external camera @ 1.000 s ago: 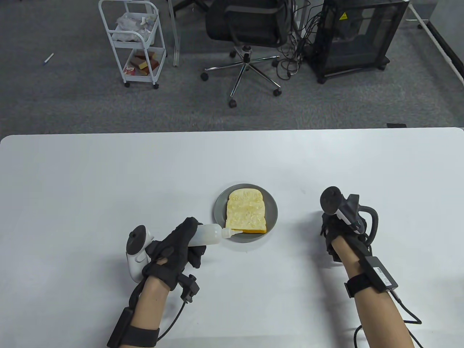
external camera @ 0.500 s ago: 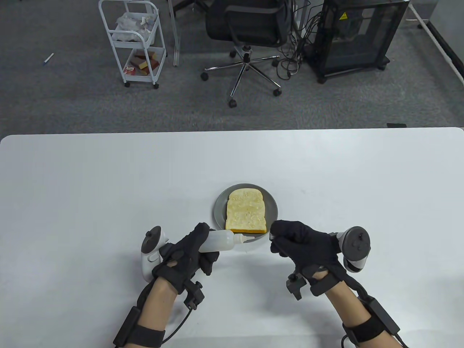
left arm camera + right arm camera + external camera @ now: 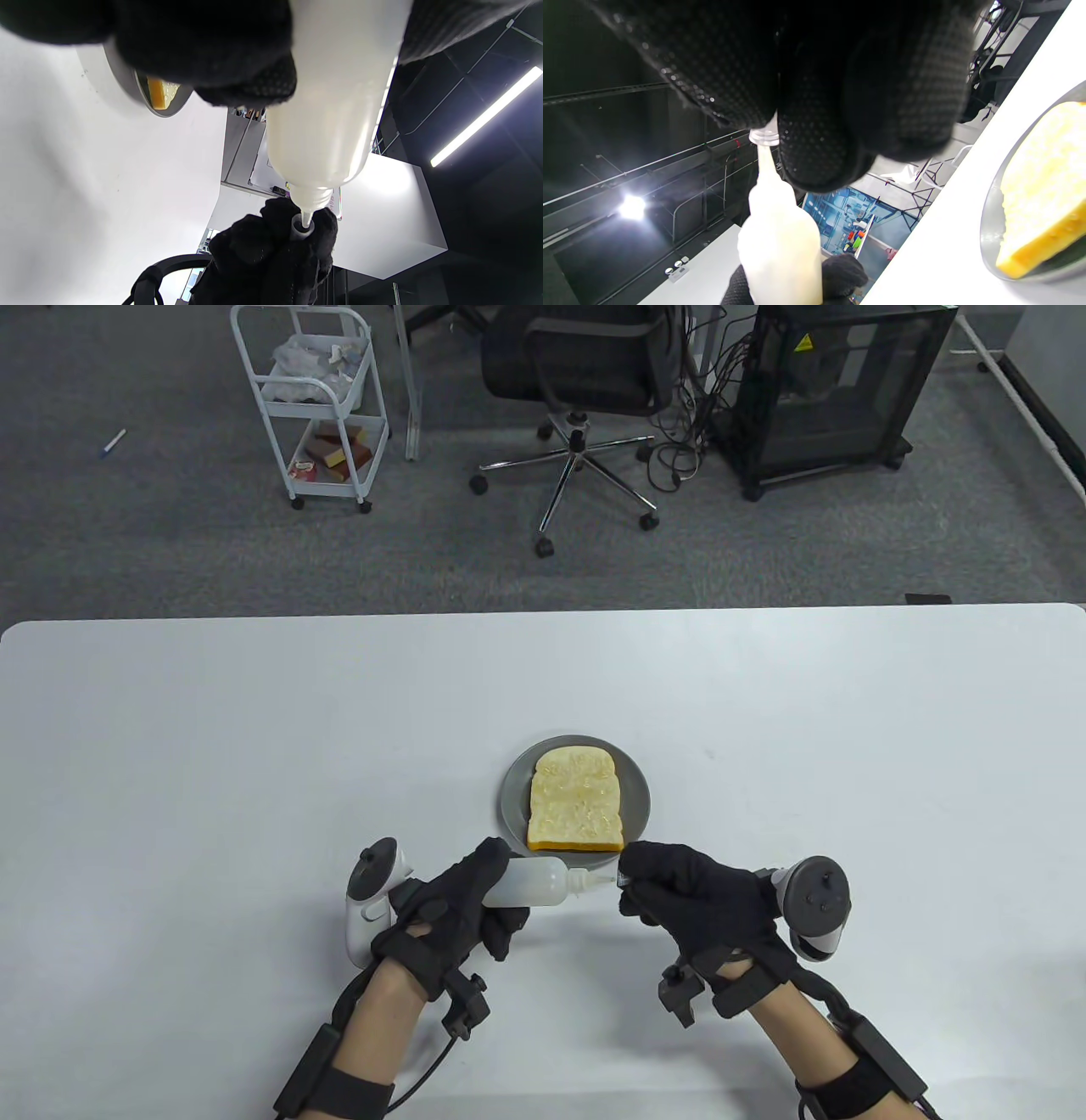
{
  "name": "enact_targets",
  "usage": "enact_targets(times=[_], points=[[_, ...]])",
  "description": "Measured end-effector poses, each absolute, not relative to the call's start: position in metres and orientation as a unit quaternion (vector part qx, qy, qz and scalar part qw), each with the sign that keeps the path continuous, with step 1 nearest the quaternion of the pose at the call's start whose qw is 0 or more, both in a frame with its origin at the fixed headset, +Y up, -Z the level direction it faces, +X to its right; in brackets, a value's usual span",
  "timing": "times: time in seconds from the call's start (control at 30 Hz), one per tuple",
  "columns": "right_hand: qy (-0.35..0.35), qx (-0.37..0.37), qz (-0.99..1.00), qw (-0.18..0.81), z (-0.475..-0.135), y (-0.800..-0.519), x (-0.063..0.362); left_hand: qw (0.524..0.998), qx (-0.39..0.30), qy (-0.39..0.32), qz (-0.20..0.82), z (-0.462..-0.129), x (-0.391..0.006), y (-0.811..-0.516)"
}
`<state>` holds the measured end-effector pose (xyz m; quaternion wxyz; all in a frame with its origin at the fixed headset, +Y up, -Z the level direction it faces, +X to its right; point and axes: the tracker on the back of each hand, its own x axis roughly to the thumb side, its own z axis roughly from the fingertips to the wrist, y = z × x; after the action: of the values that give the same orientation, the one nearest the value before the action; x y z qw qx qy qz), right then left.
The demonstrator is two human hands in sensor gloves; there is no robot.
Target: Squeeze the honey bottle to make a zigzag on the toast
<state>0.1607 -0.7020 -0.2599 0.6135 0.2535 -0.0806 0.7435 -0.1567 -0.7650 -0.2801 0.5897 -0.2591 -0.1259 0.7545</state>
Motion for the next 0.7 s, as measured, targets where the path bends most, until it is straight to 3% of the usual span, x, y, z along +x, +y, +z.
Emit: enact_targets(times=[0.3, 0.4, 0.7], points=[[-0.106, 0.291, 0.770, 0.558, -0.251, -0.701, 0.148, 0.596, -0.278, -0.136, 0.741, -0.277, -0.149, -0.767], [-0.117, 0.271, 0.782, 0.549, -0.251, -0.702, 0.149, 0.583, -0.281, -0.144, 0.748, -0.278, -0.148, -0.767], [-0.188, 0.328, 0.848, 0.373, -0.241, -0.696, 0.140, 0.621, -0.266, -0.138, 0.724, -0.278, -0.151, -0.766]])
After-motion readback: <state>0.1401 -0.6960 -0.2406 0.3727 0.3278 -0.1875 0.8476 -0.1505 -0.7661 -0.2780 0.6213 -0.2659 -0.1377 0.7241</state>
